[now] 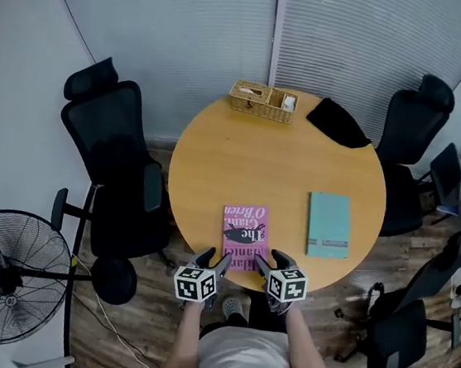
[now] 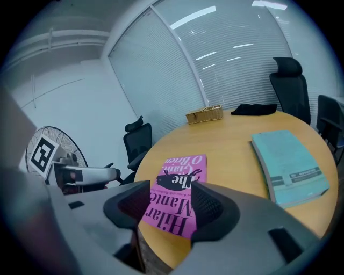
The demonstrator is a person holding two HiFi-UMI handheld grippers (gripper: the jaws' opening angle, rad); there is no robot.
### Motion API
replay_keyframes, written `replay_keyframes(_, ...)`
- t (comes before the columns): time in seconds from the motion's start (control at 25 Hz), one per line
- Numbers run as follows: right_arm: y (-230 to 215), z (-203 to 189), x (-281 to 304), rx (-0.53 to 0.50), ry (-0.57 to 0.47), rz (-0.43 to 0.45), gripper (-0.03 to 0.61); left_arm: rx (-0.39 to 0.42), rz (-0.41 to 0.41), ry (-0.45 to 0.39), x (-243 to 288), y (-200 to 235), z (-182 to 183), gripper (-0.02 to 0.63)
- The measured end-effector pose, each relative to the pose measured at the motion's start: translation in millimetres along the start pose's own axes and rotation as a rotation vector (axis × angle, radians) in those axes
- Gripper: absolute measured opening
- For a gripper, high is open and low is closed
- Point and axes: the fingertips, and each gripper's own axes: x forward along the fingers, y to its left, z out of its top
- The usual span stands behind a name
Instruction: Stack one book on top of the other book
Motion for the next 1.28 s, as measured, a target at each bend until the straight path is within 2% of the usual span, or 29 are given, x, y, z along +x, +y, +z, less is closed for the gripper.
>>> replay_keyframes(0.28,-15,-15,26,-0.013,0.084,-0.006,0.242,-0.075,0.048,0.059,25,22,-24,0.229)
replay_keyframes(0.64,-38,-24,56,0.06,0.147,-0.028,0.241,-0.211,0.11,0.154,59,44,-54,0.199)
replay_keyframes(0.96,-46,-24,70,0.103,0.152,-0.043,0.232,-0.226,0.18,0.17,84,63,-55,0.198)
replay_keyframes(1.2,-49,-29,77,0.11,0.176,-0.065,0.224,-0.225,0.173,0.179,101,61,-50,0.198)
replay_keyframes(1.28,-49,-33,79,0.085,0.188,-0.083,0.214,-0.215,0.177,0.196,104,60,-52,0.198)
